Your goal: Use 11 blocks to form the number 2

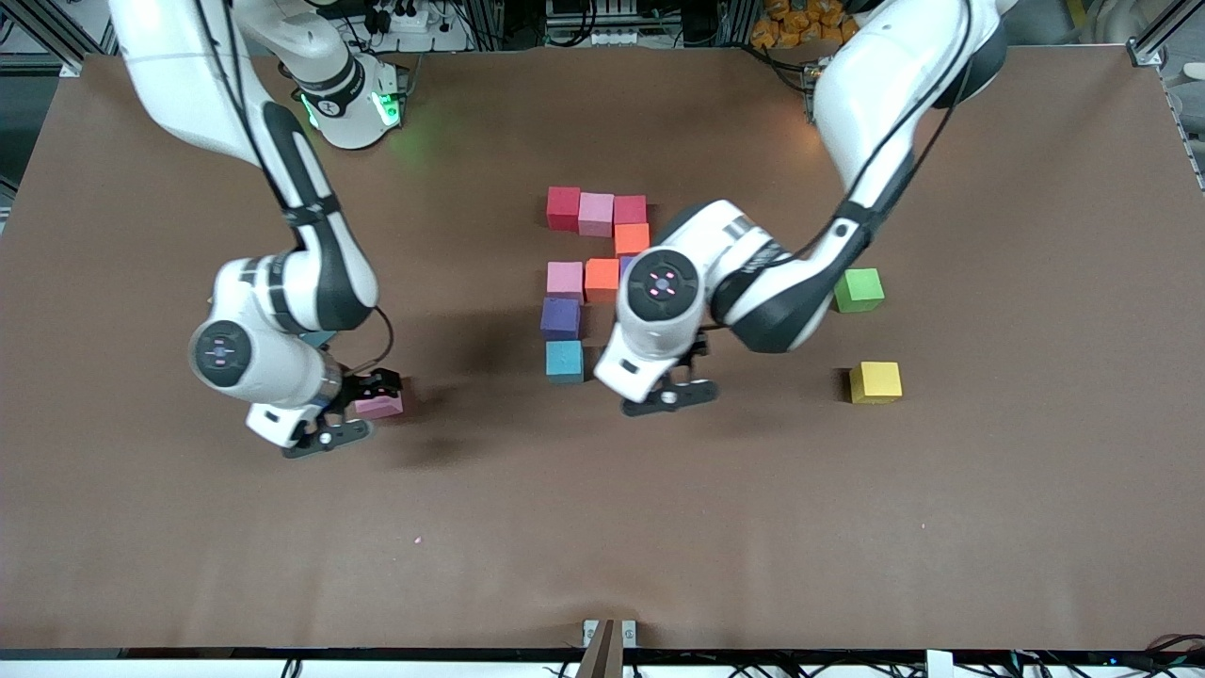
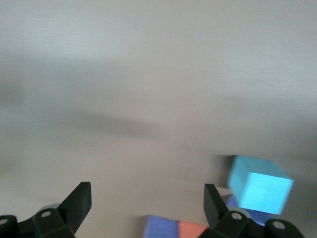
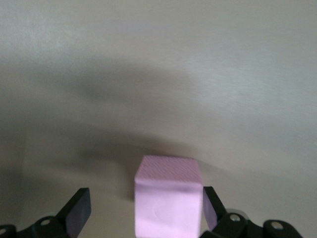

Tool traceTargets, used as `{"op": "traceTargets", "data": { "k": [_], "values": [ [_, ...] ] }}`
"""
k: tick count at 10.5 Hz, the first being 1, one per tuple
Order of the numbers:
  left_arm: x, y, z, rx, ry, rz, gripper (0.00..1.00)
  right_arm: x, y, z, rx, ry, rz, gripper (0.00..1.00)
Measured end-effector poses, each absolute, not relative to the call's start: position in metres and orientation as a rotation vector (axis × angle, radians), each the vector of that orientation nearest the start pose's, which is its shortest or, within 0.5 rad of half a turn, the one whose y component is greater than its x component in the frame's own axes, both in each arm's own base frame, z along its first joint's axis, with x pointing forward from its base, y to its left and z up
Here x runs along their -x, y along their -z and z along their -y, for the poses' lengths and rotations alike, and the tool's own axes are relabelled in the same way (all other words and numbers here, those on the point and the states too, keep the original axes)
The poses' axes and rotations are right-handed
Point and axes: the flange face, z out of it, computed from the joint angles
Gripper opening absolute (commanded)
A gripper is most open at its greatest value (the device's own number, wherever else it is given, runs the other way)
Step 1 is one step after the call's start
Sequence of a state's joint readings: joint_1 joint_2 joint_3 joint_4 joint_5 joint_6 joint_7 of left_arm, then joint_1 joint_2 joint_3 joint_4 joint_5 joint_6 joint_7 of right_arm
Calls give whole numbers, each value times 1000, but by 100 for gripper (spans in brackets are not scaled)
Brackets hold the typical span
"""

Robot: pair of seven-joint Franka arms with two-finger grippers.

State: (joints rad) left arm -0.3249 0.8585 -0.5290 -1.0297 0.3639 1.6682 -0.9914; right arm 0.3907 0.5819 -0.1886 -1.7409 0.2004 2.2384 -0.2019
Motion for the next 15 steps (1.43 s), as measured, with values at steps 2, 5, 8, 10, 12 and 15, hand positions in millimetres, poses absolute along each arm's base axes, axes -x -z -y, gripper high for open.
{"op": "traceTargets", "data": {
  "k": [2,5,8,10,12,15],
  "values": [
    [-628,-379,391,3017,-168,370,100,-643,-220,-158,3064,-80,523,100],
    [-656,-380,308,2993,-203,336,100,-656,-230,-130,3061,-46,555,100],
    [-669,-370,229,2967,-270,282,100,-656,-231,-130,3055,-63,570,100],
    [-669,-366,190,2953,-296,272,100,-650,-224,-129,3033,-140,635,100],
    [-663,-346,161,2949,-297,275,100,-645,-217,-127,3021,-181,669,100],
    [-647,-298,118,2981,-271,236,100,-640,-207,-123,3018,-215,671,100]
  ]
}}
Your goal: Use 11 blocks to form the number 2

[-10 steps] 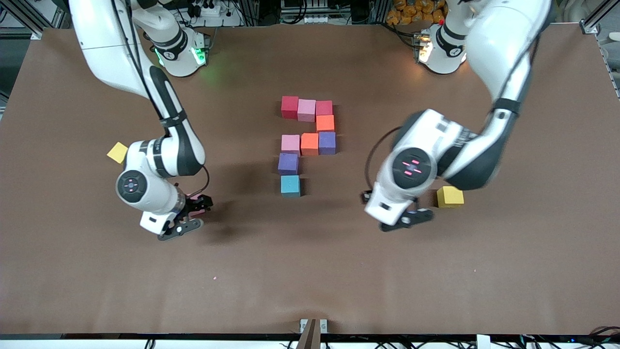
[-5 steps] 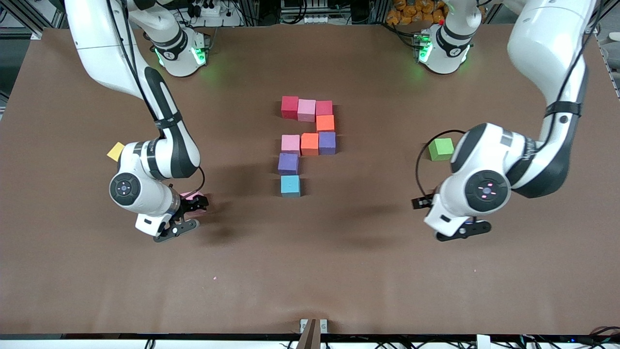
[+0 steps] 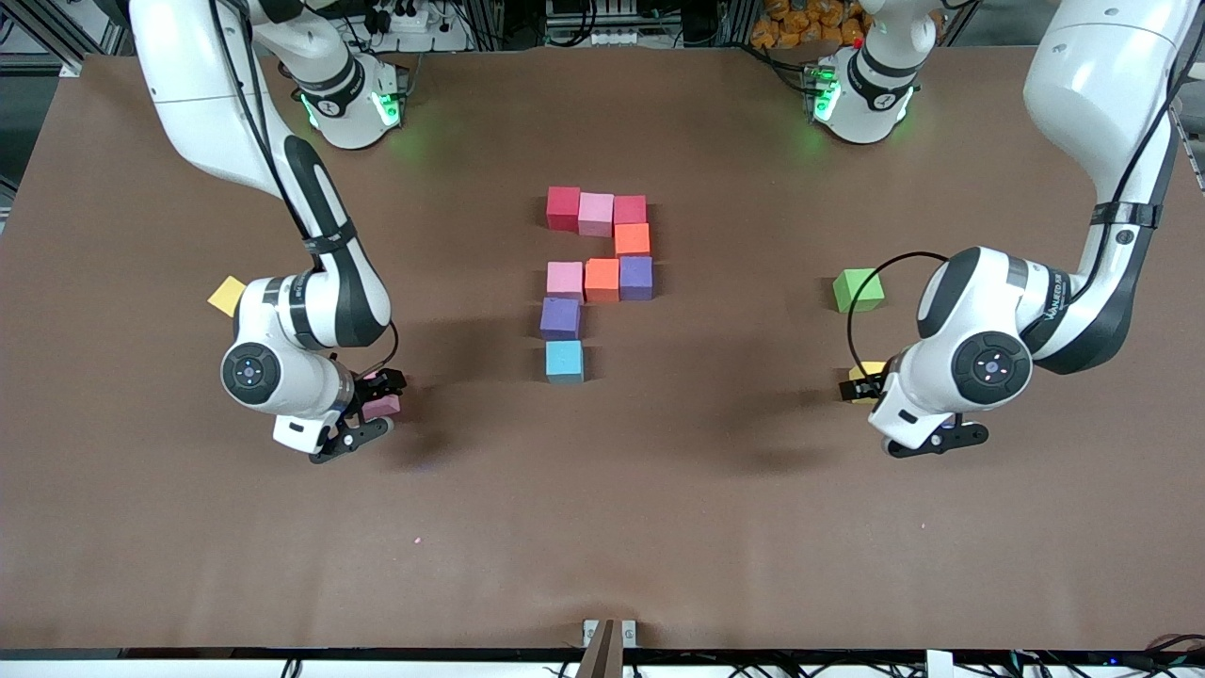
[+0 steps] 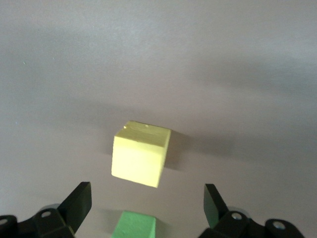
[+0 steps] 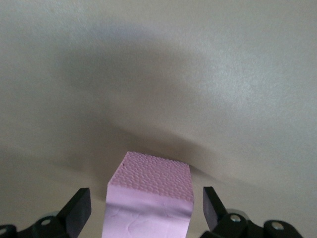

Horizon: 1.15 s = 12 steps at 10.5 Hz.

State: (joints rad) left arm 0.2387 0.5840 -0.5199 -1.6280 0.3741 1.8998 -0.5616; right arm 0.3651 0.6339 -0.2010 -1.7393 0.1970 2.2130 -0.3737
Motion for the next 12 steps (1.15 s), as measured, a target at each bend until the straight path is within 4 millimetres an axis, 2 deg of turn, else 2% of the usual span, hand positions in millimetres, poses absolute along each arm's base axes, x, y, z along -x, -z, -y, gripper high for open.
{"op": "traceTargets", "data": {
  "k": [2,3,4,5,7,9,10,11,12],
  "values": [
    [-642,-283,91,2993,-278,238,100,-637,-199,-115,3018,-240,662,100],
    [-641,-280,87,2994,-279,244,100,-635,-195,-113,3018,-252,658,93],
    [-640,-278,87,2996,-278,244,100,-634,-192,-111,3019,-257,655,46],
    [-639,-276,86,2996,-282,244,100,-635,-191,-109,3021,-254,651,25],
    [-637,-270,81,2998,-287,253,100,-636,-192,-105,3024,-248,639,23],
    [-636,-260,78,3009,-288,259,100,-639,-204,-107,3020,-230,643,23],
    [-635,-252,80,3017,-290,256,100,-643,-218,-118,3008,-211,670,24],
    [-634,-244,82,3027,-289,251,100,-647,-238,-141,2990,-183,724,24],
    [-632,-237,83,3034,-290,246,100,-650,-262,-173,2968,-154,798,24]
  ]
}}
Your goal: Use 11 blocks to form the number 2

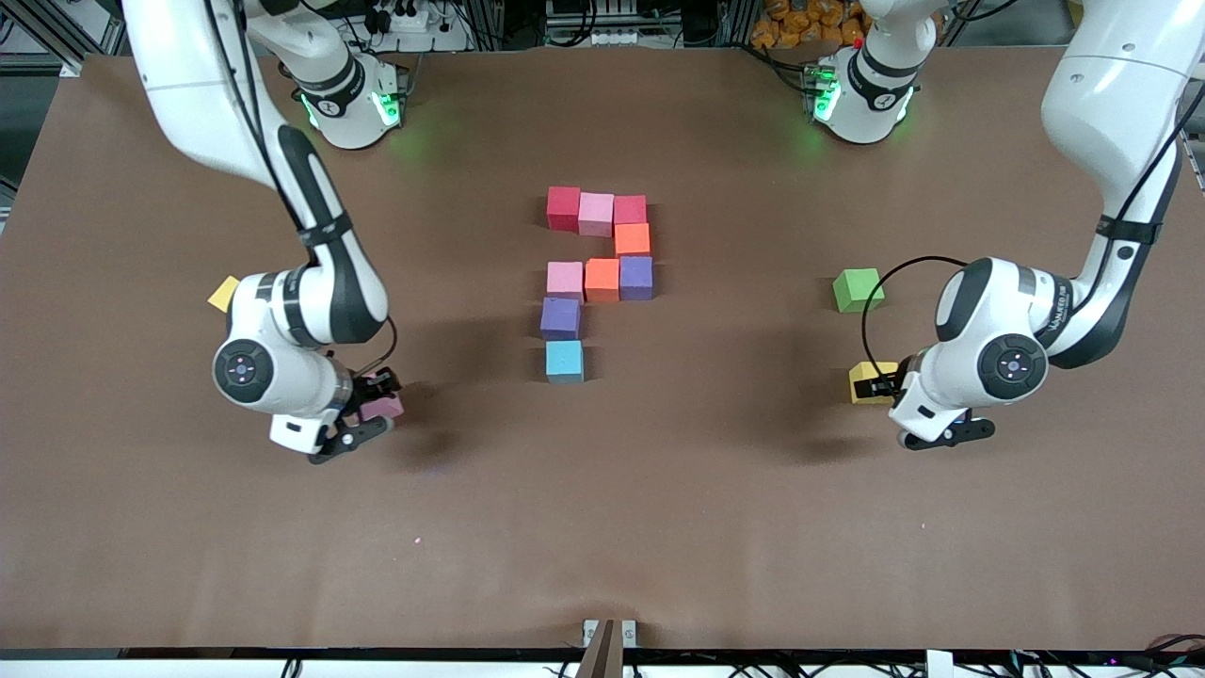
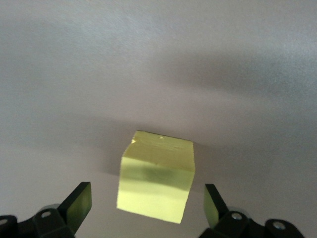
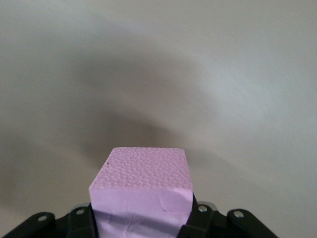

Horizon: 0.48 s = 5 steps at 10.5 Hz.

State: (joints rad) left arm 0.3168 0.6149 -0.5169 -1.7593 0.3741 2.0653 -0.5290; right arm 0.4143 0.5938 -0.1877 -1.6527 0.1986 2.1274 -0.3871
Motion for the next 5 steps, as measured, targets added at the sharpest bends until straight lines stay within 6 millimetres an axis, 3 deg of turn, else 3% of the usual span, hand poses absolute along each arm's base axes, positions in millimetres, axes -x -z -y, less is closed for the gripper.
{"op": "traceTargets", "data": {
  "k": [3,5],
  "values": [
    [-629,-224,85,3044,-304,242,100,-638,-339,-300,2869,-32,1077,25],
    [-628,-218,84,3047,-314,244,100,-609,-352,-369,2792,-9,1255,25]
  ]
}}
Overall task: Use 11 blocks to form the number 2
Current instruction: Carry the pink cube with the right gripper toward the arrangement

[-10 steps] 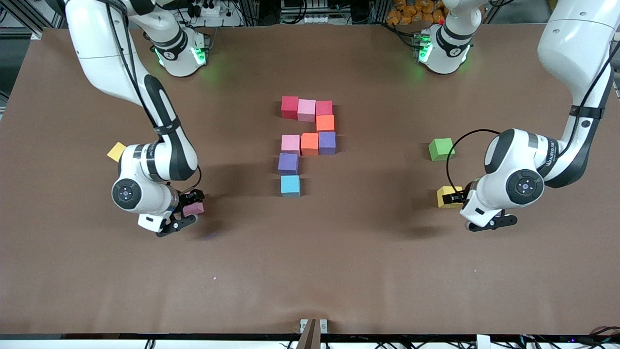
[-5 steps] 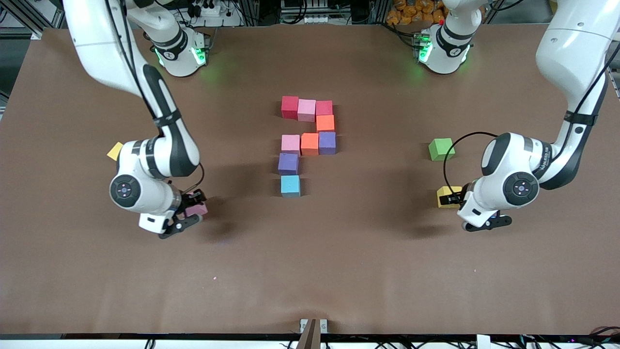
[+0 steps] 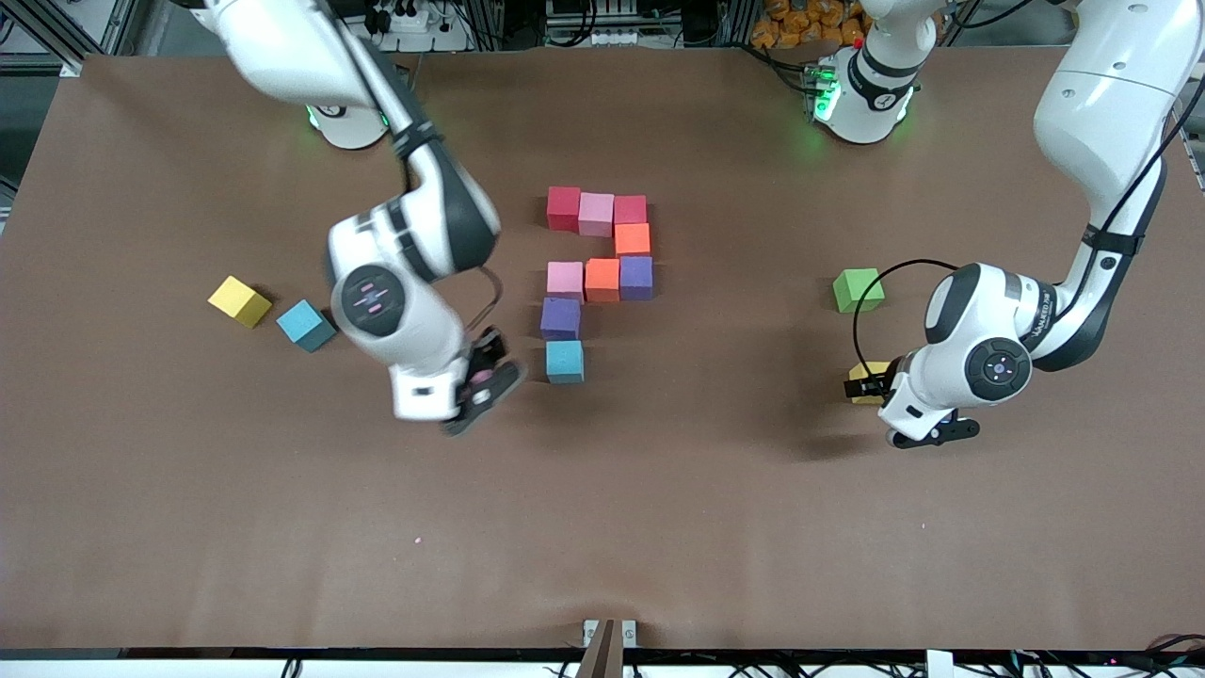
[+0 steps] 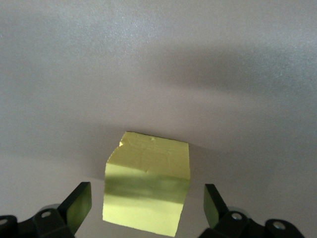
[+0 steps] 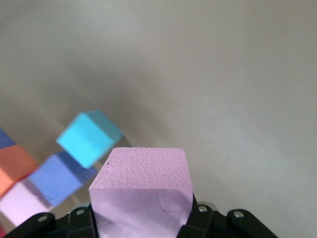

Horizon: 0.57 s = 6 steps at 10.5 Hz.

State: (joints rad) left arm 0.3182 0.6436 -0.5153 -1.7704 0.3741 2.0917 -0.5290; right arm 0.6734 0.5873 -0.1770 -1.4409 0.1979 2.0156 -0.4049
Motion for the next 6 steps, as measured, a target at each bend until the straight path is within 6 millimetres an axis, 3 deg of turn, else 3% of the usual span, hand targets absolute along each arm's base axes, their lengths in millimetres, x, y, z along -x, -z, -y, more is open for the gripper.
{"op": "traceTargets", "data": {
  "k": [1,3,6],
  "values": [
    [-628,-215,84,3049,-319,244,100,-590,-349,-402,2742,-27,1363,25],
    [-627,-209,84,3054,-326,246,83,-566,-346,-459,2644,-58,1558,25],
    [-627,-203,82,3054,-337,252,78,-543,-319,-515,2521,-64,1809,25]
  ]
}}
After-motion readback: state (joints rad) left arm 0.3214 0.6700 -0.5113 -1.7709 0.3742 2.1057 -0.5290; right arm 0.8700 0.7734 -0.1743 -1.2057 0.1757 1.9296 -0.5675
